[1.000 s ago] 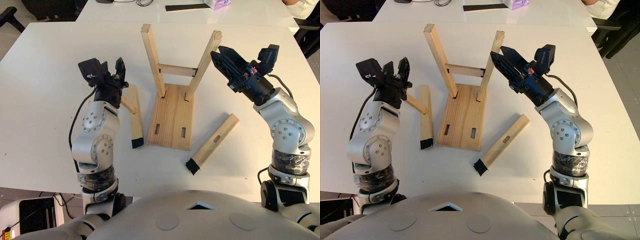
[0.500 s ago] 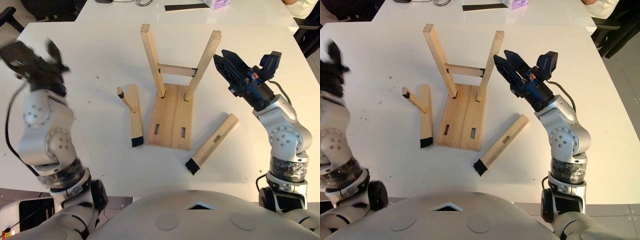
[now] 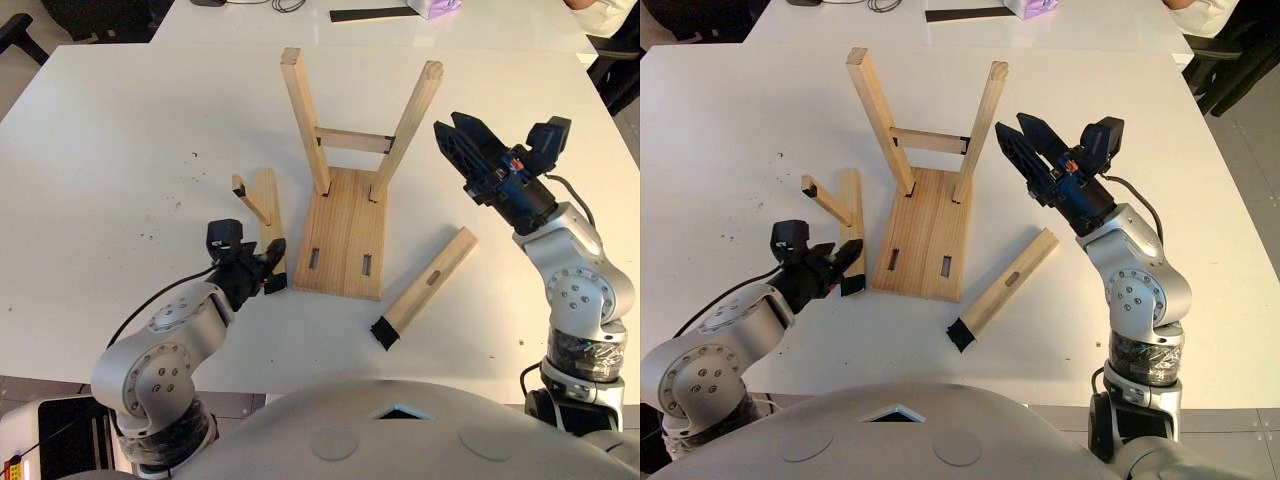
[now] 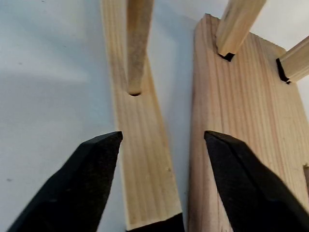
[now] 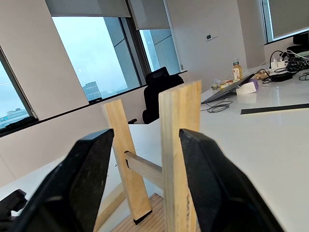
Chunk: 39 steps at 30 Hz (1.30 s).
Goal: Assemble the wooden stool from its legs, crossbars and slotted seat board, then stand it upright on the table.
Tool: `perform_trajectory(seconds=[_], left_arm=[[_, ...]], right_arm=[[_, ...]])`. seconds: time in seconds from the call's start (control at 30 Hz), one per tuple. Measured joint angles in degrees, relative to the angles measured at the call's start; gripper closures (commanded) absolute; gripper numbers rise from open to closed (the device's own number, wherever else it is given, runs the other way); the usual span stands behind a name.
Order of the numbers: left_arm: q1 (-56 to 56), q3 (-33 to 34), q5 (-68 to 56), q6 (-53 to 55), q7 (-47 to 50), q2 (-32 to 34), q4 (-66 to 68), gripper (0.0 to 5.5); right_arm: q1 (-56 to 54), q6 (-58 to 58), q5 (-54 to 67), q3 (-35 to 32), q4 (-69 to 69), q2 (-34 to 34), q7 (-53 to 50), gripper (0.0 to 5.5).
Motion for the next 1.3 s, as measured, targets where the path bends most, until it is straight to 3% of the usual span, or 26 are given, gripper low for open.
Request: perform_trajectory(seconds=[0.27,0.8,0.97,1.1,1.3], left_arm=[[-1.4,-5.3,7.7,1.1,2.2,0.1,0.4,2.11],[-2.7,-7.5,14.6,6.8,-1.1,-0.4,1.9,2.11],[-3.6,-7.5,16.5,7.2,-2.8,-0.1,2.5,2.85],[-3.5,-9.4,18.9,4.2,-4.7,6.9,4.3,3.47],[-5.6,-8.7,21.2,-1.3,-6.5,9.5,9.2,3.47]], right_arm=[[-2.4,0.6,-0.1,1.6,2.8,-0.8,1.6,3.00],[-1.9,0.4,-0.4,2.2,2.7,1.3,0.5,3.00],[-1.9,0.2,-0.8,2.9,2.4,1.8,0.0,3.00],[-1.9,-0.7,-1.2,3.4,2.5,3.1,-0.6,3.00],[-2.3,-1.5,-1.2,2.6,2.6,4.2,-3.9,3.00]])
